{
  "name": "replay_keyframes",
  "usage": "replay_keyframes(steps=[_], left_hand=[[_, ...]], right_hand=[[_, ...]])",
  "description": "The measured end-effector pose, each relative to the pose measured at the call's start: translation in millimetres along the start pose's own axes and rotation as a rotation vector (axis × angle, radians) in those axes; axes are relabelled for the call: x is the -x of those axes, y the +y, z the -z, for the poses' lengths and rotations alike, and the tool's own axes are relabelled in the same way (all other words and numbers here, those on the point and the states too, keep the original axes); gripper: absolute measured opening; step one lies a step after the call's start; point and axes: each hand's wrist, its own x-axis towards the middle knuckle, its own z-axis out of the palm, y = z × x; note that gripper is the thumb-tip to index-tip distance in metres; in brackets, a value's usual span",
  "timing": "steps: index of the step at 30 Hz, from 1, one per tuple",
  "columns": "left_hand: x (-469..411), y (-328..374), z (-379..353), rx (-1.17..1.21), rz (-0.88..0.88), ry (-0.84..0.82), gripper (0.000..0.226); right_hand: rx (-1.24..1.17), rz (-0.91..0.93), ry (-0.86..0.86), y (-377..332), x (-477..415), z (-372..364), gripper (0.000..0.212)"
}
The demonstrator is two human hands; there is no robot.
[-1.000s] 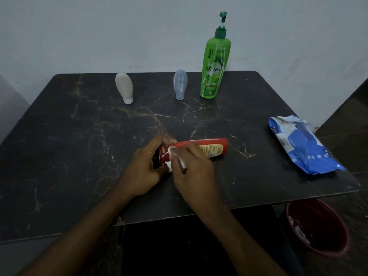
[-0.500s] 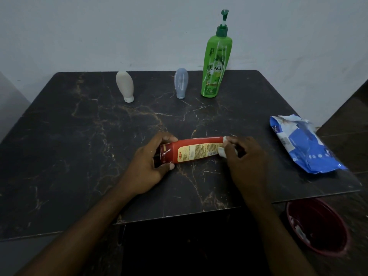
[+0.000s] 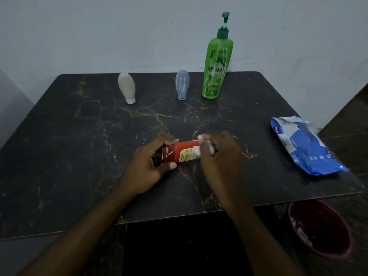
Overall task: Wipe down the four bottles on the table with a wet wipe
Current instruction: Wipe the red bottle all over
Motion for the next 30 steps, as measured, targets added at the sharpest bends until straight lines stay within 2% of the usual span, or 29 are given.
replay_keyframes(steps=[5, 7, 11, 17, 22, 25, 30], left_hand=[[1, 2, -2, -0.003, -0.061, 0.006, 0.042], [1, 3, -2, -0.02, -0.06, 0.014, 0.041], [1, 1, -1, -0.066, -0.038, 0.041, 0.048], [0, 0, -1, -0.074, -0.026, 0.039, 0.048], [1, -1, -1, -0.104, -0.012, 0.041, 0.049], [1, -3, -2, -0.127, -0.007, 0.031, 0.049], [2, -2, -1, -0.121, -0.039, 0.045, 0.045]], right_hand=[[-0.031, 0.225, -0.076, -26, 23, -19, 0.017], [-0.035, 0.236, -0.083, -22, 22, -16, 0.018], [0.05, 0.163, -0.063, -1, 10, -2, 0.02], [0.124, -0.059, -0.032, 40, -15, 38, 0.022], [0.139, -0.092, -0.013, 34, -17, 27, 0.023], [0.123, 0.003, -0.02, 13, -10, 12, 0.021], [0.046, 0.195, -0.172, -35, 17, -14, 0.018]])
